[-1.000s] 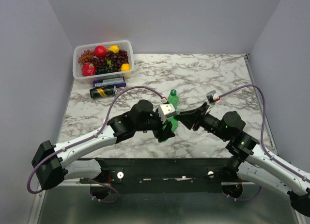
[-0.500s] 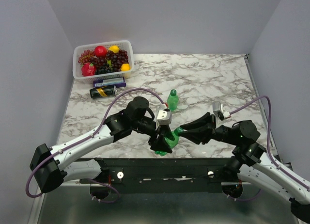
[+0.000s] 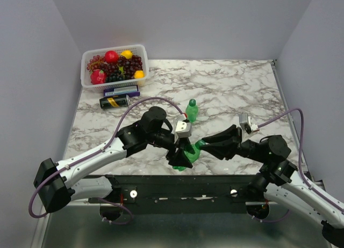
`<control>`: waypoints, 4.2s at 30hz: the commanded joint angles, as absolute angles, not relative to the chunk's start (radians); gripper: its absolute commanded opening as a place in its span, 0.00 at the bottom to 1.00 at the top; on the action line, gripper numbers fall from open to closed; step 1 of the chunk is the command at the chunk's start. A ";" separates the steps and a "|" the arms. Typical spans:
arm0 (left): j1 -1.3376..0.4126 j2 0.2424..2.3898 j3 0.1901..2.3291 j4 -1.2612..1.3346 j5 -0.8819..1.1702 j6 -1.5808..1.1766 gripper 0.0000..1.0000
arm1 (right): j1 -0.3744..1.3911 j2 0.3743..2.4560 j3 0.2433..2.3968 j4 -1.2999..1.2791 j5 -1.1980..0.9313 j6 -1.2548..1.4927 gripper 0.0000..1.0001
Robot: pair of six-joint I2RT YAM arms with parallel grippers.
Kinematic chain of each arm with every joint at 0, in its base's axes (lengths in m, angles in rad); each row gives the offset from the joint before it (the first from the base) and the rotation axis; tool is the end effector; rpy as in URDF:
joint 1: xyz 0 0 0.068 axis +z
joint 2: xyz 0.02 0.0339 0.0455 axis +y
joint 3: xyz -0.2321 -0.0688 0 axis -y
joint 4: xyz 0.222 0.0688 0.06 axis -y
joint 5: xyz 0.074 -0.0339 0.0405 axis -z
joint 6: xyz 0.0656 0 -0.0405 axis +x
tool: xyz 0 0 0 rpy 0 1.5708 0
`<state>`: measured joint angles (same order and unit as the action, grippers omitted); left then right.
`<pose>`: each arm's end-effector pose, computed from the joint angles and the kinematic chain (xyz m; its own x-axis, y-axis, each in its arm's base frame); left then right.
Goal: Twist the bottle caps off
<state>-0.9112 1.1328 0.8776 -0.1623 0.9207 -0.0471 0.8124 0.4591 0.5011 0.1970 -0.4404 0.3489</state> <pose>0.1153 -0.2339 0.2796 -0.2917 0.3297 -0.8979 0.9115 -0.1888 -0.3655 0.0903 0.1359 0.3172 -0.1689 0.2714 -0.9475 -0.9405 0.2433 0.2373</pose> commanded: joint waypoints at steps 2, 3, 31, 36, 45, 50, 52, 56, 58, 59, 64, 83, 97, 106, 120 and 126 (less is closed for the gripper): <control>-0.908 1.137 0.926 -0.195 0.720 -0.022 0.08 | 0.813 0.376 0.500 0.072 -0.256 0.342 0.53; -0.910 1.138 0.927 -0.196 0.704 -0.021 0.08 | 0.811 0.368 0.503 0.048 -0.229 0.342 0.58; -0.916 1.154 0.908 -0.219 0.150 -0.098 0.07 | 0.862 0.712 0.569 0.189 0.130 0.704 0.64; -0.919 1.164 0.910 -0.224 0.144 -0.100 0.07 | 0.887 0.745 0.575 0.230 0.170 0.698 0.59; -0.928 1.170 0.910 -0.224 0.133 -0.098 0.07 | 0.900 0.845 0.635 0.224 0.202 0.693 0.62; -0.933 1.172 0.911 -0.227 0.129 -0.094 0.07 | 0.907 0.879 0.647 0.221 0.224 0.692 0.61; -0.934 1.172 0.911 -0.227 0.127 -0.094 0.07 | 0.910 0.884 0.641 0.245 0.219 0.693 0.60; -0.937 1.178 0.913 -0.232 0.127 -0.092 0.07 | 0.913 0.903 0.649 0.261 0.193 0.690 0.58; -0.939 1.178 0.913 -0.232 0.127 -0.091 0.07 | 0.913 0.910 0.643 0.293 0.178 0.695 0.57; -0.940 1.178 0.913 -0.232 0.129 -0.089 0.07 | 0.913 0.911 0.629 0.308 0.175 0.696 0.57; -0.948 1.181 0.914 -0.235 0.123 -0.081 0.07 | 0.913 0.922 0.627 0.333 0.164 0.696 0.56; -0.917 1.112 0.888 -0.155 0.481 -0.048 0.07 | 0.793 0.864 0.511 0.475 -0.202 0.537 0.13; -0.877 1.092 0.876 -0.048 0.980 -0.075 0.07 | 0.634 0.778 0.341 0.790 -0.814 0.540 0.18; -0.873 1.101 0.870 -0.043 0.910 -0.091 0.07 | 0.632 0.718 0.333 0.730 -0.766 0.535 0.32; -0.876 1.078 0.865 -0.090 0.589 -0.077 0.06 | 0.632 0.537 0.387 0.427 -0.519 0.494 0.75; -0.933 1.051 0.853 -0.132 0.231 -0.067 0.06 | 0.630 0.522 0.478 0.166 -0.145 0.610 0.73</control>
